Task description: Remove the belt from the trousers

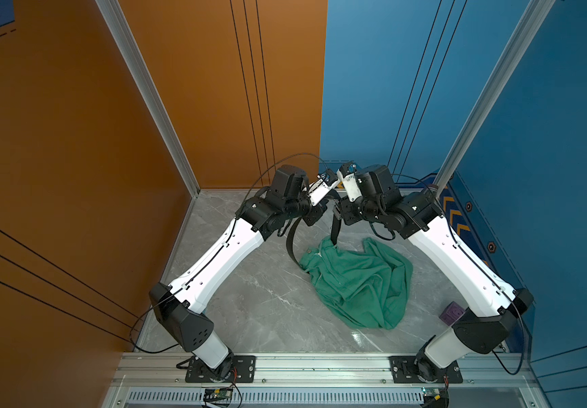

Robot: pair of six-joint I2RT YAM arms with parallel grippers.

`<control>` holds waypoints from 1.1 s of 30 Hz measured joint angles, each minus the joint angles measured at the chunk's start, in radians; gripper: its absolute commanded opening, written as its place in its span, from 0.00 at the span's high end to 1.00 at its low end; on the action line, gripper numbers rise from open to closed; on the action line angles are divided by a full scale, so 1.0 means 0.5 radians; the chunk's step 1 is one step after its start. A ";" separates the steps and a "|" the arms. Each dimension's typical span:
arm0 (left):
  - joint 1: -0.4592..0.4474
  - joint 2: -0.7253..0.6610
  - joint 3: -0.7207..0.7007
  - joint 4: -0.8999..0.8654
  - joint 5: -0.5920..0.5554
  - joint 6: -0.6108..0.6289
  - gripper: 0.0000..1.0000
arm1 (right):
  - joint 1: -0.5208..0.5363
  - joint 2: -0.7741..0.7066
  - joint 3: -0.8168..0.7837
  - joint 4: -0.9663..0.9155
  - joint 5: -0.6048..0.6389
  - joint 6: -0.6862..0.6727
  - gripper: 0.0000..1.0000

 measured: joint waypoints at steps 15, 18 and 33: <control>0.000 0.017 0.002 -0.020 -0.008 -0.005 1.00 | -0.019 0.035 -0.031 0.014 0.000 0.001 0.93; 0.000 0.020 0.008 -0.022 -0.008 -0.008 1.00 | -0.035 0.037 -0.070 0.043 -0.008 0.002 0.94; 0.061 0.051 0.017 -0.106 0.024 -0.032 1.00 | -0.134 -0.009 -0.410 0.422 -0.202 0.066 0.93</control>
